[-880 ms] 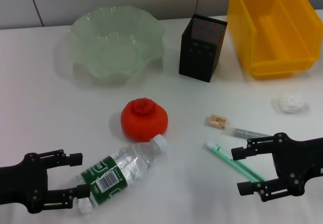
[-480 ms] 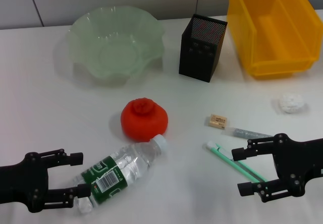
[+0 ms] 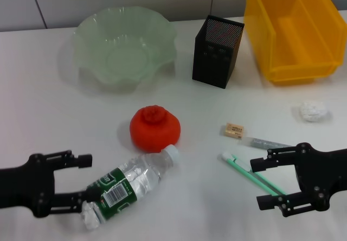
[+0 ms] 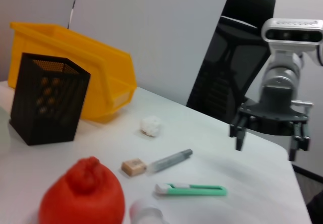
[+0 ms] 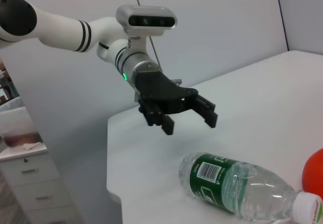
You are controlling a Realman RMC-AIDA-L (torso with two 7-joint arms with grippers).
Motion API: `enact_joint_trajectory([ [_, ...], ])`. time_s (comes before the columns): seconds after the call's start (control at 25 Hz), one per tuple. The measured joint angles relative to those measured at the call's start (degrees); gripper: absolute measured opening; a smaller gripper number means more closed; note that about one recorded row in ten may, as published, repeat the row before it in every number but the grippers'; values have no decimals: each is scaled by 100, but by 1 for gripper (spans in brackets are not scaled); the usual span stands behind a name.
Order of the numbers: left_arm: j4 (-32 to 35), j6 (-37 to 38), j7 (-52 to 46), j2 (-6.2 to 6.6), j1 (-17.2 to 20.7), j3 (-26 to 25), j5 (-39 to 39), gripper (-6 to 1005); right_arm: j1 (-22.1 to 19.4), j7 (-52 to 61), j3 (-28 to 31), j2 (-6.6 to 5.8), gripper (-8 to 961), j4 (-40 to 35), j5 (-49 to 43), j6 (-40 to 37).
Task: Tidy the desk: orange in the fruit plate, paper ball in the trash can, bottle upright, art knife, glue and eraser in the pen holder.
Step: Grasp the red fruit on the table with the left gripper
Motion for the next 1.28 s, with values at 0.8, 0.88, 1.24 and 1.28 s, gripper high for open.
enact_joint_trajectory([
  [0.8, -100, -2101, -97, -303, -905, 64, -199, 746, -326, 1, 293, -52, 738, -16, -14, 32],
  [0.88, -303, -2238, 115, -307, -924, 64, -371, 744, -330, 1, 293, -45, 738, -15, -8, 36],
  [1.24, -878, -2949, 546, -322, -1030, 1315, -1251, 733, -288, 20, 292, -25, 738, -11, 2, 53],
  [1.28, -878, -2949, 546, -322, -1030, 1315, -1251, 731, -286, 20, 292, -21, 738, -9, 3, 55],
])
